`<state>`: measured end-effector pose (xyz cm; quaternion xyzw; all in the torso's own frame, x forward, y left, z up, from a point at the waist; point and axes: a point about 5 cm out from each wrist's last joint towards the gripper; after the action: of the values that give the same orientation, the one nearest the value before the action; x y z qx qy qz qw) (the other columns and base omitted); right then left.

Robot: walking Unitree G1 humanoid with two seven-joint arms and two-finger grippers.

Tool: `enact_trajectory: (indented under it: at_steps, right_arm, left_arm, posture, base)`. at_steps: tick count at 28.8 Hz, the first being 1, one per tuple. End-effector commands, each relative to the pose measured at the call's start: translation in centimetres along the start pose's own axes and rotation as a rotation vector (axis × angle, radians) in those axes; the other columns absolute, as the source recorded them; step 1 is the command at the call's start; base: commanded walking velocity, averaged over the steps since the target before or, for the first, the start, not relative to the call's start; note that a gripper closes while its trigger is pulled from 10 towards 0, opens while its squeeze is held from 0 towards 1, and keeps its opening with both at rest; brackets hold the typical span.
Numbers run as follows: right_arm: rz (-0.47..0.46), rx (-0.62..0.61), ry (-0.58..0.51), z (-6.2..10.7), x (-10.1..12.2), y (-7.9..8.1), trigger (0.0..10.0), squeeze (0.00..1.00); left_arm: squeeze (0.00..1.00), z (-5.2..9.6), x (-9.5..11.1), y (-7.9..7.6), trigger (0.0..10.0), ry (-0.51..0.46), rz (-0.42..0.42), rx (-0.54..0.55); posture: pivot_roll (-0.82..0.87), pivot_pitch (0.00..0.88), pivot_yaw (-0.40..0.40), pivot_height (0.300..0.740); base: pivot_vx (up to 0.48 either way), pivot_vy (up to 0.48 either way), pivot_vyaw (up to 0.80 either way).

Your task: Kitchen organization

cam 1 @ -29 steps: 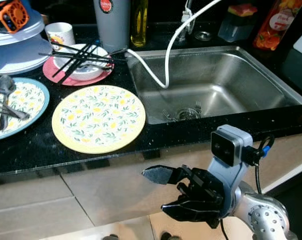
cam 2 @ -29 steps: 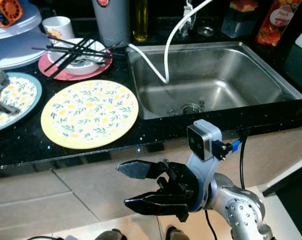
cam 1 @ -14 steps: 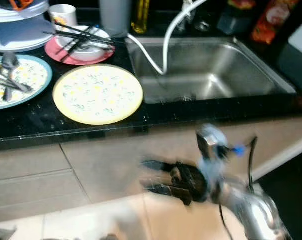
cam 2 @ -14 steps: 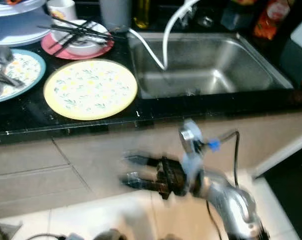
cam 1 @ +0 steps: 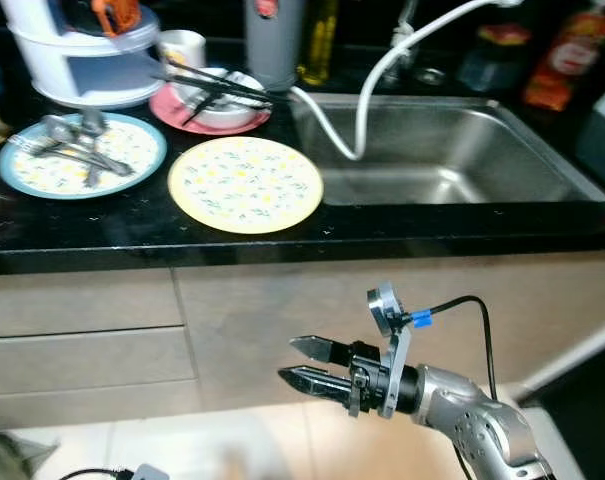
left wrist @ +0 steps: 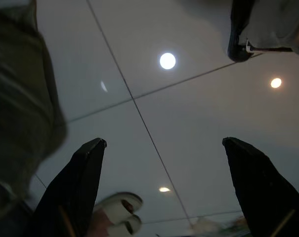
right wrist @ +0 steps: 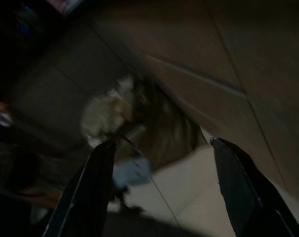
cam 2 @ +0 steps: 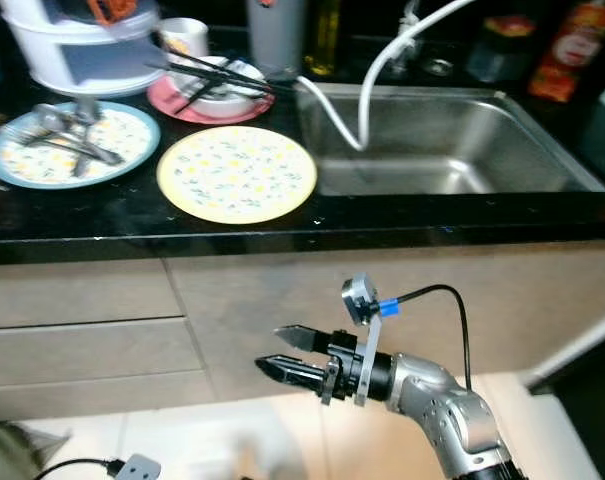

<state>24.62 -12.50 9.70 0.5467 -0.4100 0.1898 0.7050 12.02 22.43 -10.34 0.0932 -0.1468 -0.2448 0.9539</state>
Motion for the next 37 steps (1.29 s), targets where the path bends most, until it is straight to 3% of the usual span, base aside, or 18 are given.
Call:
enact_trajectory:
  at_steps: [1,3,8,10,12,14,16,17,19,20,22,25,28,35,37]
  right_arm:
    - [-0.003,-0.075,0.037,0.5,-1.0,-1.2,10.0,0.0]
    - [-0.003,-0.075,0.037,0.5,-1.0,-1.2,10.0,0.0]
    - [-0.019,-0.227,0.101,1.2,-2.6,-3.6,10.0,0.0]
    - [-0.029,-0.341,0.109,1.7,-3.4,-5.0,10.0,0.0]
    - [-0.045,-0.554,0.157,2.8,-4.9,-7.3,10.0,0.0]
    - [-0.048,-0.614,0.178,3.2,-5.5,-7.9,10.0,0.0]
    - [-0.095,-0.744,0.227,4.5,-7.3,-9.0,10.0,0.0]
    - [-0.095,-0.744,0.227,4.5,-7.3,-9.0,10.0,0.0]
    - [-0.138,-0.843,0.289,5.9,-9.5,-9.5,10.0,0.0]
    - [-0.138,-0.843,0.289,5.9,-9.5,-9.5,10.0,0.0]
    - [-0.166,-0.907,0.359,6.9,-11.6,-9.5,10.0,0.0]
    - [-0.177,-0.936,0.395,7.4,-12.6,-9.4,10.0,0.0]
    - [-0.157,-1.036,0.552,9.1,-15.2,-9.1,10.0,0.0]
    - [-0.164,-1.116,0.673,10.2,-17.6,-8.4,10.0,0.0]
    - [-0.164,-1.116,0.673,10.2,-17.6,-8.4,10.0,0.0]
  left_arm:
    - [0.0,0.0,0.4,0.8,10.0,-0.02,0.019,0.019]
    - [0.0,0.0,0.4,0.8,10.0,-0.02,0.019,0.019]
    - [0.0,0.1,2.3,2.0,10.0,-0.093,0.02,0.045]
    - [0.0,0.1,3.4,2.3,10.0,-0.137,0.024,0.053]
    - [0.0,0.2,4.7,2.5,10.0,-0.191,0.02,0.049]
    - [0.0,0.2,5.2,2.5,10.0,-0.208,0.017,0.047]
    - [0.0,0.5,7.3,2.7,10.0,-0.297,-0.005,0.031]
    - [0.0,0.5,7.3,2.7,10.0,-0.297,-0.005,0.031]
    - [0.0,1.1,10.1,2.8,10.0,-0.422,-0.057,0.015]
    - [0.0,1.1,10.1,2.8,10.0,-0.422,-0.057,0.015]
    - [0.0,2.0,13.0,2.9,10.0,-0.568,-0.101,-0.021]
    - [0.0,2.6,14.3,2.9,10.0,-0.639,-0.114,-0.055]
    - [0.0,4.6,17.7,2.4,10.0,-0.821,-0.178,-0.191]
    - [0.0,7.2,18.3,1.0,10.0,-0.914,-0.326,-0.449]
    - [0.0,7.2,18.3,1.0,10.0,-0.914,-0.326,-0.449]
  posture:
    - [0.07,0.106,-0.072,0.74]
    - [0.07,0.106,-0.072,0.74]
    - [0.08,0.108,-0.075,0.74]
    - [0.08,0.108,-0.074,0.74]
    - [0.08,0.109,-0.076,0.74]
    - [0.08,0.109,-0.075,0.74]
    - [0.08,0.109,-0.076,0.74]
    - [0.08,0.109,-0.076,0.74]
    - [0.08,0.112,-0.078,0.74]
    - [0.08,0.112,-0.078,0.74]
    - [0.08,0.113,-0.081,0.74]
    - [0.08,0.113,-0.082,0.74]
    - [0.09,0.112,-0.083,0.74]
    - [0.09,0.113,-0.083,0.74]
    - [0.09,0.113,-0.083,0.74]
  base:
    - [0.0,0.0,0.79]
    - [0.0,0.0,0.79]
    - [0.0,0.0,0.79]
    - [0.0,0.0,0.74]
    - [0.0,0.0,0.0]
    - [0.0,0.0,0.0]
    - [0.0,-0.212,0.0]
    - [0.0,-0.424,0.0]
    - [0.0,-0.429,0.0]
    - [0.0,-0.431,0.0]
    - [0.247,-0.394,0.0]
    - [0.082,-0.126,0.0]
    - [0.0,0.0,0.0]
    - [0.0,0.0,0.0]
    - [0.0,0.0,0.0]
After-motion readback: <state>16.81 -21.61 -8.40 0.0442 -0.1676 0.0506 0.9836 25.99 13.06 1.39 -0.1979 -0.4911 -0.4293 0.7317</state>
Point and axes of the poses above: a point about 5 cm out from each wrist's last joint towards the gripper, its own z axis pointing back from the gripper into the wrist, its own x axis along the axis of the wrist's last joint, y = z × x, and after that the axes turned 11 degrees about -z, right-handed
